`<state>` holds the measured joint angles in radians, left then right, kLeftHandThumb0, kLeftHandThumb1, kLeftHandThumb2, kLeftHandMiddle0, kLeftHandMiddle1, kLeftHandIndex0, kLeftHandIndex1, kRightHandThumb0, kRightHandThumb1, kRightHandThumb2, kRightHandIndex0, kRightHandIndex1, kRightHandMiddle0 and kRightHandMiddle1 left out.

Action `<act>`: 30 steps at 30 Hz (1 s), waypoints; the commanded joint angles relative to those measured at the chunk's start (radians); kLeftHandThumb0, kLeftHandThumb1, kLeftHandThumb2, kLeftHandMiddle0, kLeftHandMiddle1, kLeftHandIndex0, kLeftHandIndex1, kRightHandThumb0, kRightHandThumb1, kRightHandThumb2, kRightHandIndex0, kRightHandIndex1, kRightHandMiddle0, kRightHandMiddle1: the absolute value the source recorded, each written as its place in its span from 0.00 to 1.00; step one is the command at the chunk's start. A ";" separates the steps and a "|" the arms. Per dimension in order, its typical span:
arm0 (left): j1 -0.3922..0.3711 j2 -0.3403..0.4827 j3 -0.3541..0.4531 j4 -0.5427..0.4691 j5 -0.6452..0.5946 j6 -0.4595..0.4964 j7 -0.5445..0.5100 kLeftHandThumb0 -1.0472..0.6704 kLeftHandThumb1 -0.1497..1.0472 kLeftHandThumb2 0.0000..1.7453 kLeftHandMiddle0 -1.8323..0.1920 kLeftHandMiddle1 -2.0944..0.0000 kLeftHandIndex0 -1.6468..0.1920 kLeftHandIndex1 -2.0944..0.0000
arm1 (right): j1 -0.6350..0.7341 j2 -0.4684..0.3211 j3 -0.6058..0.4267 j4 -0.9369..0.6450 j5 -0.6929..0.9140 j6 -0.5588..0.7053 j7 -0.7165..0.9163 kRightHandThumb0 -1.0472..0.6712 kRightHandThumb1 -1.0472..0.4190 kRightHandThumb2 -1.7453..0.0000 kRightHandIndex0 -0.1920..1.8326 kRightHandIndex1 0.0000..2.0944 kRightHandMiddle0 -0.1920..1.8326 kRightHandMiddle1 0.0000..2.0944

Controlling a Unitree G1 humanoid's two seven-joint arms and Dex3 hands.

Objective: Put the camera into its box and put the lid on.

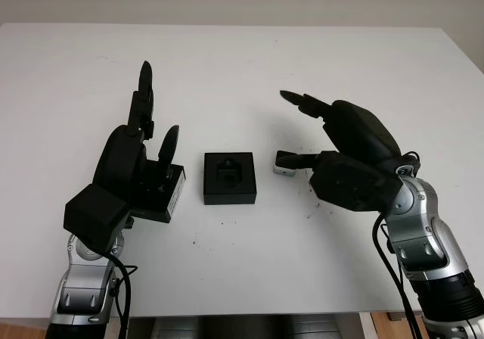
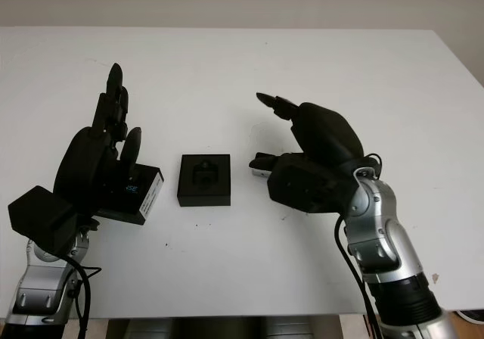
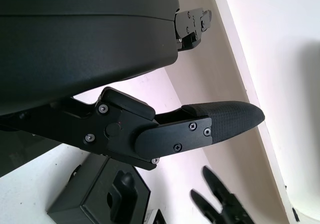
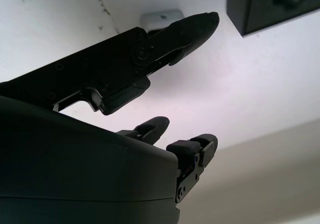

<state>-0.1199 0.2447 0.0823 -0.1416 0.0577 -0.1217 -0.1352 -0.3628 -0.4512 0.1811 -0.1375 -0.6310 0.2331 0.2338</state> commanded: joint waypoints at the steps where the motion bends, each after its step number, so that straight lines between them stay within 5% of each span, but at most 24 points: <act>1: -0.011 0.006 0.002 -0.009 -0.003 -0.002 -0.002 0.15 1.00 0.37 1.00 1.00 1.00 1.00 | -0.018 -0.001 0.007 -0.010 -0.015 0.024 0.015 0.20 0.13 0.97 0.34 0.13 0.27 0.04; 7: -0.012 0.005 -0.002 -0.011 -0.006 0.001 -0.007 0.16 1.00 0.37 1.00 1.00 1.00 1.00 | -0.050 -0.013 0.052 -0.009 -0.106 0.062 0.044 0.21 0.16 0.97 0.04 0.80 0.31 0.05; 9: -0.015 0.006 -0.003 -0.004 -0.005 -0.005 -0.009 0.16 1.00 0.37 1.00 1.00 1.00 1.00 | -0.060 -0.023 0.068 -0.018 -0.148 0.073 0.066 0.20 0.15 0.97 0.01 0.93 0.32 0.05; 13: -0.019 0.004 -0.004 -0.001 -0.002 -0.006 -0.009 0.16 1.00 0.37 1.00 1.00 1.00 1.00 | -0.064 -0.034 0.079 -0.036 -0.201 0.080 0.096 0.20 0.15 0.97 0.00 0.99 0.33 0.06; 27: -0.020 0.002 -0.002 -0.003 -0.001 -0.001 -0.005 0.15 1.00 0.36 1.00 1.00 1.00 1.00 | -0.054 -0.044 0.089 -0.075 -0.306 0.070 0.151 0.22 0.14 0.97 0.00 0.99 0.36 0.09; 30: -0.019 0.001 0.000 0.000 -0.005 -0.006 -0.006 0.16 1.00 0.36 1.00 1.00 1.00 1.00 | -0.052 -0.035 0.087 -0.073 -0.306 0.081 0.164 0.23 0.14 0.97 0.00 1.00 0.25 0.30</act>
<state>-0.1227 0.2438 0.0821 -0.1380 0.0569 -0.1177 -0.1411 -0.4152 -0.4864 0.2669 -0.1927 -0.9290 0.3074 0.3919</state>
